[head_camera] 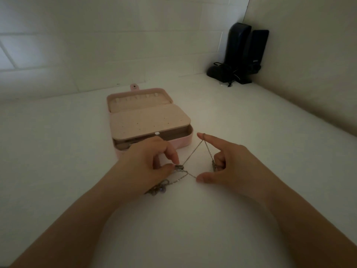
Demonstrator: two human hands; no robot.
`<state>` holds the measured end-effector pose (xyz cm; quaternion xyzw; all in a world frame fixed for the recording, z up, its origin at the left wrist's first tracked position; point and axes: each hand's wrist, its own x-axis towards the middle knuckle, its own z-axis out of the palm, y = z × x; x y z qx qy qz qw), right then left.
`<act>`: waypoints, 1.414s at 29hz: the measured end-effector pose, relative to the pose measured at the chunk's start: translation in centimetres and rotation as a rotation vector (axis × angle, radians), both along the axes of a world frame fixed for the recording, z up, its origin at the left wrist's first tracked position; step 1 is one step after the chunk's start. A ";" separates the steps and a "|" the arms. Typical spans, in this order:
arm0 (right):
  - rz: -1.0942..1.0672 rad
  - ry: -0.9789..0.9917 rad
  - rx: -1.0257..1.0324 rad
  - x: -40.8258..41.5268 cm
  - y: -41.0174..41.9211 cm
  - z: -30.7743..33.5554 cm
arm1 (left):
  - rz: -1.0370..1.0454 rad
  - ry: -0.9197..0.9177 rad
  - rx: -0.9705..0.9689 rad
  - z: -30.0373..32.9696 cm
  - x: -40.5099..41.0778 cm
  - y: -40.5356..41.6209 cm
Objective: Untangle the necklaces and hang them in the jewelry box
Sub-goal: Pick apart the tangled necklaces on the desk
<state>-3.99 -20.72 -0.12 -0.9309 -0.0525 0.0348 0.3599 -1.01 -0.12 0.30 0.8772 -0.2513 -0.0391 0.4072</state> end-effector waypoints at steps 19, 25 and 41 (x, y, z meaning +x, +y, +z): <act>0.045 0.108 -0.071 -0.4 -0.5 1.1 | -0.133 -0.098 0.187 -0.1 0.4 0.2; 0.055 0.040 -0.151 -0.3 -0.8 1.2 | -0.127 -0.066 0.199 -0.3 0.4 0.3; 0.092 -0.029 0.114 -0.6 1.6 0.0 | -0.110 0.380 -0.414 0.1 0.1 -0.4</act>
